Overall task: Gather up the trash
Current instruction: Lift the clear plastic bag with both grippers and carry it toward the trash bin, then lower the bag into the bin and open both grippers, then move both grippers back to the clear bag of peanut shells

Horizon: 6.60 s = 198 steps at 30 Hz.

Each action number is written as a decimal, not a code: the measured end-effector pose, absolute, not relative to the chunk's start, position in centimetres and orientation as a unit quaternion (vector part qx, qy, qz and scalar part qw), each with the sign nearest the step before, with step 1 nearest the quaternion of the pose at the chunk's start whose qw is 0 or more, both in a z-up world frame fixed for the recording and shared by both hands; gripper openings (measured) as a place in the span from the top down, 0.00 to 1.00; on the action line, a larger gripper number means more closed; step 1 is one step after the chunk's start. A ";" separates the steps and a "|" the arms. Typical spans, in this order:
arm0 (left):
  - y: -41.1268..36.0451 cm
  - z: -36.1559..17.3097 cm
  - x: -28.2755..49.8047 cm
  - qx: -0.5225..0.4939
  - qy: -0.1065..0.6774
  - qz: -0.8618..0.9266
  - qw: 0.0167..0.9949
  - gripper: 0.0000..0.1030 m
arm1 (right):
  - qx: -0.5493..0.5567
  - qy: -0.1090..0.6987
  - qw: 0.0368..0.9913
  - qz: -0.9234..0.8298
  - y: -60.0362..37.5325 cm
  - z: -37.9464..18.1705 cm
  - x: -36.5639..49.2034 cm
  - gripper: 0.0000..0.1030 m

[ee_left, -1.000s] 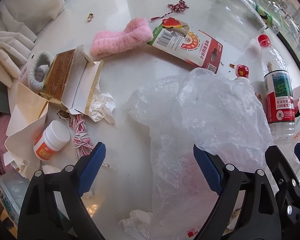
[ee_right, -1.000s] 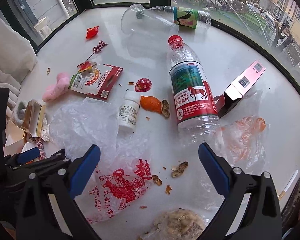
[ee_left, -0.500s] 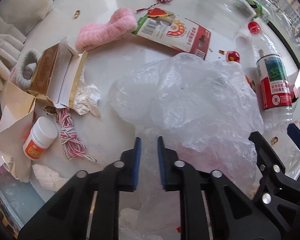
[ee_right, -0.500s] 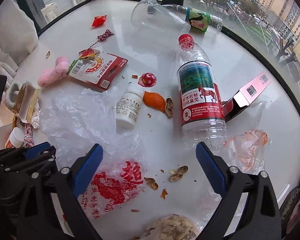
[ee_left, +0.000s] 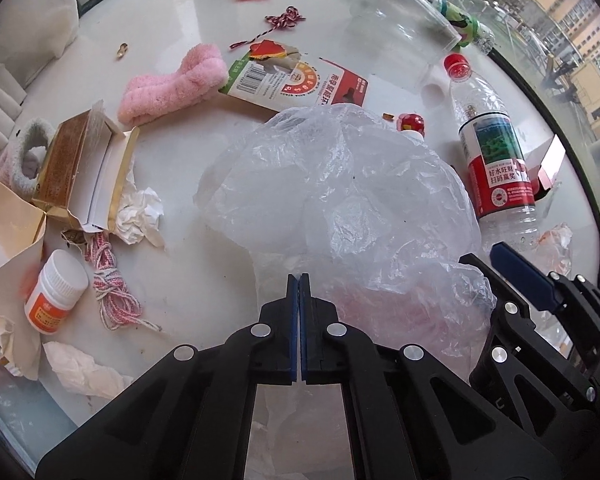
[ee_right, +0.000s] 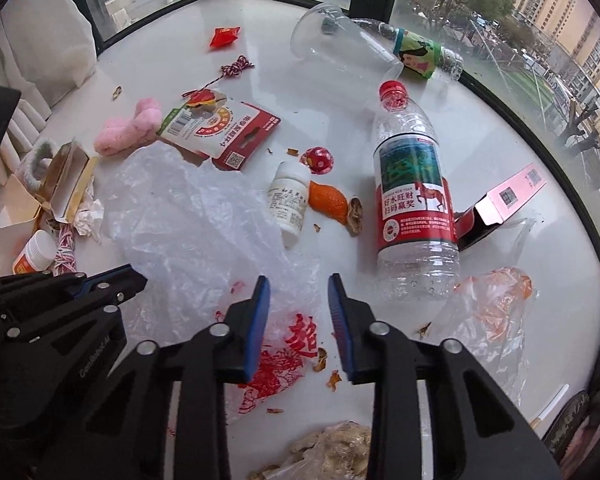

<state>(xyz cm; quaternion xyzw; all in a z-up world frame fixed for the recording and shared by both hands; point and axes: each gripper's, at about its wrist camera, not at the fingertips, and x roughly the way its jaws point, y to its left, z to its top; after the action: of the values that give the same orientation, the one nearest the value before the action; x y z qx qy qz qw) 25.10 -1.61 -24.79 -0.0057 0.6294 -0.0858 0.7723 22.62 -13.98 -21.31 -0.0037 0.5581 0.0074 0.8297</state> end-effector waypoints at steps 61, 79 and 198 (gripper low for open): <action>1.6 -7.7 -5.4 -0.081 0.408 -0.022 0.909 1.00 | -0.045 0.360 0.914 0.181 -13.7 -7.4 -3.2 0.89; 15.8 -5.4 -9.9 -0.103 0.350 0.123 0.923 1.00 | -0.097 0.310 0.895 0.307 1.4 -4.9 -4.6 0.89; -5.8 -14.2 1.0 0.073 0.498 -0.072 0.861 0.24 | -0.029 0.488 0.871 0.053 -20.2 -14.3 0.4 0.10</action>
<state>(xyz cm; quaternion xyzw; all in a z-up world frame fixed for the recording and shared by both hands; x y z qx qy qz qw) 1.00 -5.79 -14.16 0.0728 0.4983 -0.0721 0.8609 0.44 -20.22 -14.34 -0.0289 0.4875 0.0533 0.8710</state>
